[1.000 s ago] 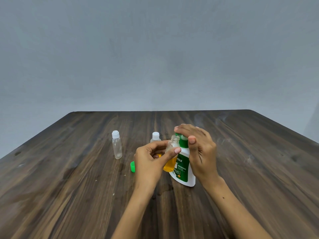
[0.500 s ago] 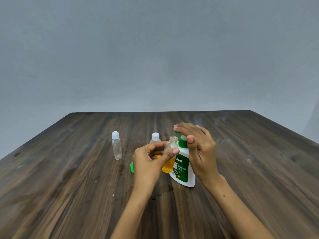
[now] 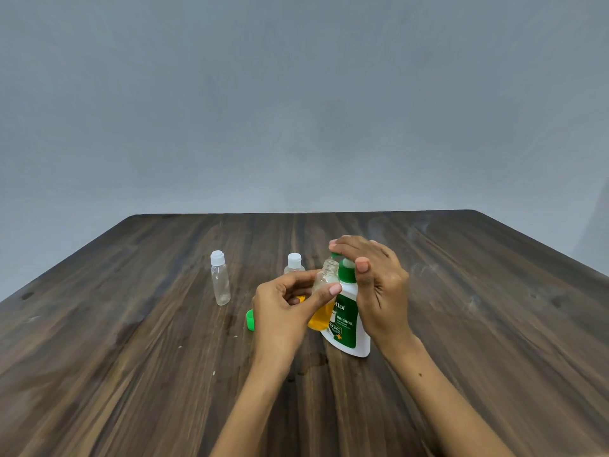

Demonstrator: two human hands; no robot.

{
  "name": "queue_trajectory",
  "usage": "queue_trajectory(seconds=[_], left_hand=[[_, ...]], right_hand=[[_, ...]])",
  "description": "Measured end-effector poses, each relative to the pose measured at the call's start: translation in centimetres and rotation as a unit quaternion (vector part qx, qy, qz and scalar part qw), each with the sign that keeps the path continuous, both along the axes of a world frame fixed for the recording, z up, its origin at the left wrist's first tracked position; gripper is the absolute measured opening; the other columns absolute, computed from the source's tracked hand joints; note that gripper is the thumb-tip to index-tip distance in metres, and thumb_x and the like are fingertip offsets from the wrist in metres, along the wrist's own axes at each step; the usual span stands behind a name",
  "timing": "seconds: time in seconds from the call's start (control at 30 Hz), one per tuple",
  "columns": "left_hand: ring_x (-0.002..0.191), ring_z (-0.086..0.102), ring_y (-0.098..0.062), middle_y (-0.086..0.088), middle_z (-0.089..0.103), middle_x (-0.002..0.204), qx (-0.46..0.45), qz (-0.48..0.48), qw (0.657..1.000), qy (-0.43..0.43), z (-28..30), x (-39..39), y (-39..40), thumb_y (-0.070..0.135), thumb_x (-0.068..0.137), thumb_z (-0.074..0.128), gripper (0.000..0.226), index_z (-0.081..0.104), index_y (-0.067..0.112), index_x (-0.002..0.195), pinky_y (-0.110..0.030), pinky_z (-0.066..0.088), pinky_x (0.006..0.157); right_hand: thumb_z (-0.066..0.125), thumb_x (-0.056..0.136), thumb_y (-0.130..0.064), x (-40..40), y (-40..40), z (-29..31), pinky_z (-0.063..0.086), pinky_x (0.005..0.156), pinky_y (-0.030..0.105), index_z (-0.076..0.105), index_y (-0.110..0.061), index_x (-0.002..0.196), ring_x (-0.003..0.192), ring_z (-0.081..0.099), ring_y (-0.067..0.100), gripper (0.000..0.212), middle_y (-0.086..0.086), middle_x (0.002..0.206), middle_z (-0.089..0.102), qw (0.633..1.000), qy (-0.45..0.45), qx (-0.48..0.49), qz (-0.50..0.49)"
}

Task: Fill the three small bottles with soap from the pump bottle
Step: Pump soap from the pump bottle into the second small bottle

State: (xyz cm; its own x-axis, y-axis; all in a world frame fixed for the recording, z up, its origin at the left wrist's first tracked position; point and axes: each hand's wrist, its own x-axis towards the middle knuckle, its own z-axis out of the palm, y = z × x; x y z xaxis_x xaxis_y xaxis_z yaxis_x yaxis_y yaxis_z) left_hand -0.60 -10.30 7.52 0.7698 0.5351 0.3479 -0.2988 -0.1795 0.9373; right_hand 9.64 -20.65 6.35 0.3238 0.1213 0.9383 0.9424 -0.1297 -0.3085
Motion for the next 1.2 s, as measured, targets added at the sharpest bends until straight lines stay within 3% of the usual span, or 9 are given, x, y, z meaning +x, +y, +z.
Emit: queue_trajectory(seconds=[0.17, 0.53, 0.7, 1.0, 1.1, 1.2], left_hand=[[0.089, 0.072, -0.013, 0.005, 0.077, 0.088, -0.002, 0.003, 1.0, 0.005, 0.0, -0.1, 0.0, 0.037, 0.059, 0.082, 0.033, 0.077, 0.025, 0.09, -0.05, 0.054, 0.09], [0.086, 0.072, -0.009, 0.007, 0.077, 0.085, 0.004, 0.008, 1.0, 0.001, -0.1, -0.1, -0.3, 0.037, 0.057, 0.081, 0.029, 0.075, 0.031, 0.084, -0.043, 0.057, 0.088], [0.088, 0.073, -0.013, 0.005, 0.077, 0.087, 0.003, 0.009, 1.0, 0.003, 0.0, -0.1, -0.1, 0.037, 0.058, 0.087, 0.033, 0.077, 0.027, 0.088, -0.049, 0.055, 0.089], [0.084, 0.073, -0.009, 0.009, 0.077, 0.085, 0.002, 0.004, 1.0, 0.007, -0.2, -0.4, 0.1, 0.023, 0.066, 0.083, 0.022, 0.074, 0.028, 0.085, -0.042, 0.057, 0.088], [0.084, 0.072, -0.007, 0.011, 0.077, 0.084, 0.006, 0.0, 1.0, 0.003, 0.0, -0.5, -0.2, 0.029, 0.062, 0.082, 0.023, 0.074, 0.03, 0.084, -0.038, 0.058, 0.087], [0.085, 0.072, -0.007, 0.011, 0.077, 0.085, 0.006, 0.002, 1.0, 0.003, 0.0, -0.5, -0.1, 0.036, 0.058, 0.08, 0.027, 0.074, 0.031, 0.084, -0.043, 0.056, 0.089]], right_hand=[[0.022, 0.105, -0.047, -0.2, 0.0, -0.8, 0.046, 0.093, 0.049, 0.073, -0.01, 0.102, 0.109, 0.063, 0.011, 0.063, -0.001, 0.109, 0.071, 1.0, 0.021, 0.009, 0.009], [0.022, 0.104, -0.047, -0.3, -0.1, -0.4, 0.046, 0.092, 0.05, 0.074, -0.01, 0.1, 0.107, 0.064, 0.009, 0.063, -0.003, 0.107, 0.071, 1.0, 0.023, 0.006, 0.014], [0.021, 0.104, -0.047, -0.1, -0.1, 0.3, 0.044, 0.097, 0.044, 0.074, -0.011, 0.099, 0.107, 0.064, 0.009, 0.065, -0.003, 0.106, 0.072, 1.0, 0.014, 0.006, 0.008], [0.021, 0.104, -0.049, -0.2, 0.1, -0.3, 0.046, 0.092, 0.049, 0.074, -0.009, 0.098, 0.105, 0.065, 0.01, 0.066, -0.003, 0.105, 0.071, 0.999, 0.03, 0.017, 0.018], [0.02, 0.104, -0.049, -0.1, 0.0, 0.4, 0.045, 0.096, 0.045, 0.074, -0.011, 0.1, 0.107, 0.064, 0.011, 0.066, -0.004, 0.108, 0.071, 1.0, 0.019, 0.006, 0.01], [0.021, 0.104, -0.049, 0.0, 0.0, 0.3, 0.045, 0.095, 0.046, 0.074, -0.011, 0.099, 0.105, 0.065, 0.011, 0.066, -0.005, 0.106, 0.071, 1.0, 0.02, 0.01, 0.012]])
